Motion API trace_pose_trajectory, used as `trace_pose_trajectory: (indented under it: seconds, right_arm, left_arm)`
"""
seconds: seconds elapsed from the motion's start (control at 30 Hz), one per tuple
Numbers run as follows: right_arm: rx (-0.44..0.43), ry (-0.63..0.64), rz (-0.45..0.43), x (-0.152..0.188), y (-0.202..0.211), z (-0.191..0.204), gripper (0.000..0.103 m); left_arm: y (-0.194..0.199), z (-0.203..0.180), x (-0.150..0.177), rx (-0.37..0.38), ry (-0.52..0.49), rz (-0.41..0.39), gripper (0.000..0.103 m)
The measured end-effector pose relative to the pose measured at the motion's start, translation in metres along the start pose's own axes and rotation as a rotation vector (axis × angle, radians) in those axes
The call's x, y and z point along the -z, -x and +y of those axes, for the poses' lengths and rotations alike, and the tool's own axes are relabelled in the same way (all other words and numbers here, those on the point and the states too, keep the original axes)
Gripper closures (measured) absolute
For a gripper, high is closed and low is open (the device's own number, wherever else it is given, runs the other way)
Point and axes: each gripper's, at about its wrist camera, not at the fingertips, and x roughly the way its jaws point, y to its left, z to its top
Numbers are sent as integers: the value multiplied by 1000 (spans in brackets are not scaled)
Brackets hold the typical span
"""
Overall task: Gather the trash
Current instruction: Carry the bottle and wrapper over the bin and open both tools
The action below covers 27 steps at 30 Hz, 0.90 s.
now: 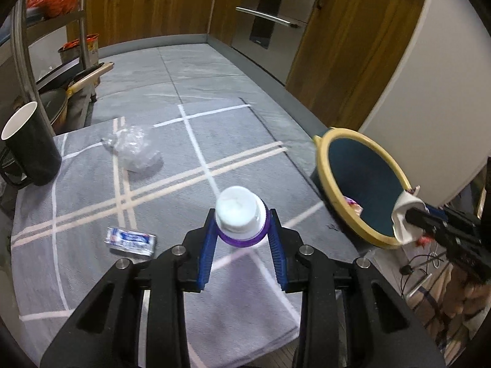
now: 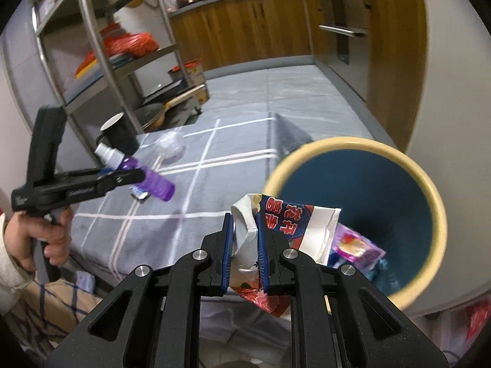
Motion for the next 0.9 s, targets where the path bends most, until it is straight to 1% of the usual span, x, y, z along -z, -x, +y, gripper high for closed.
trace_pose_trajectory:
  seconds: [0.2, 0.4, 0.53, 0.7, 0.9]
  right_arm:
    - [20, -67, -29, 10, 14, -29, 87]
    - [21, -139, -58, 18, 19, -48, 87]
    - [22, -161, -72, 19, 22, -55, 87]
    - [28, -192, -78, 23, 23, -64, 87]
    - [36, -253, -92, 26, 26, -83, 87]
  left_arm:
    - [1, -22, 7, 30, -16, 4, 72]
    - [2, -40, 10, 66, -12, -1, 72]
    - [1, -51, 9, 90, -11, -3, 72]
    - [-6, -67, 3, 132, -2, 5, 72]
    - [-12, -94, -15, 194, 14, -17, 72]
